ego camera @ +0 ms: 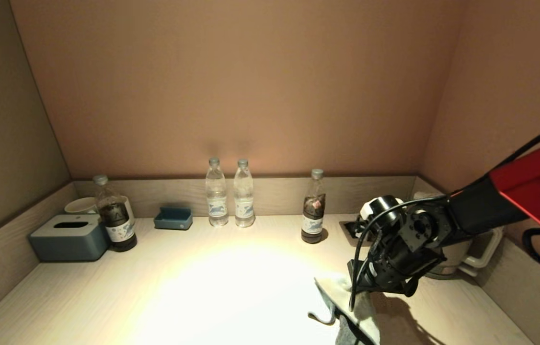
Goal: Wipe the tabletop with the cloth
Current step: Sweep the stains on the table
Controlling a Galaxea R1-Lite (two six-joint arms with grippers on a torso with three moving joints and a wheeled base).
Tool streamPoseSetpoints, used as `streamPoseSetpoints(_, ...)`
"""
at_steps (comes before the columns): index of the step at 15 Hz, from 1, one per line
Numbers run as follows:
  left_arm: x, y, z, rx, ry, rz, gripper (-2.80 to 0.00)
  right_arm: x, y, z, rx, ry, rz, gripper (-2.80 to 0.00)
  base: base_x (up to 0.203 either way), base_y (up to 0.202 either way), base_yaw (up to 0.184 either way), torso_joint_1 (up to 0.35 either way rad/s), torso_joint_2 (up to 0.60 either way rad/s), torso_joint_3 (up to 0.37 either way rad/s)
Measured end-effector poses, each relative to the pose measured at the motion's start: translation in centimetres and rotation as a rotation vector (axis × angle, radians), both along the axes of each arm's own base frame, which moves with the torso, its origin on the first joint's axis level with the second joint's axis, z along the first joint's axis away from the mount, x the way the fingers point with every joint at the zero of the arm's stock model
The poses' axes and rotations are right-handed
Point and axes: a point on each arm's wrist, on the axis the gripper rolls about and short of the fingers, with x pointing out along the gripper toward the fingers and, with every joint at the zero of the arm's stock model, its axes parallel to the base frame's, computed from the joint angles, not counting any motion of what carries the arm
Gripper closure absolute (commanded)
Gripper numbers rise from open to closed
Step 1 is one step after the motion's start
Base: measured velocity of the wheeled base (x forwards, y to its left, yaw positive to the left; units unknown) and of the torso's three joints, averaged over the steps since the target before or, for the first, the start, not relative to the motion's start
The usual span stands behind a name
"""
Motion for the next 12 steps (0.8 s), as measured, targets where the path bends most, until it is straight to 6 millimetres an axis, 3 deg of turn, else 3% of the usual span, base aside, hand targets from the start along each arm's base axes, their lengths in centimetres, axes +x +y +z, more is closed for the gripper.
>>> streamPoseSetpoints(7, 0.0, 0.0, 0.0, 0.001, -0.001, 0.000, 0.00, 3.1, 2.1, -1.4, -0.006, 0.004, 0.035, 0.00, 0.000, 0.000, 0.000, 0.000, 0.00, 0.000)
streamPoseSetpoints(12, 0.0, 0.0, 0.0, 0.000, 0.000, 0.000, 0.00, 4.3, 3.4, -2.5, -0.020, 0.048, 0.055, 0.00, 0.000, 0.000, 0.000, 0.000, 0.00, 0.000)
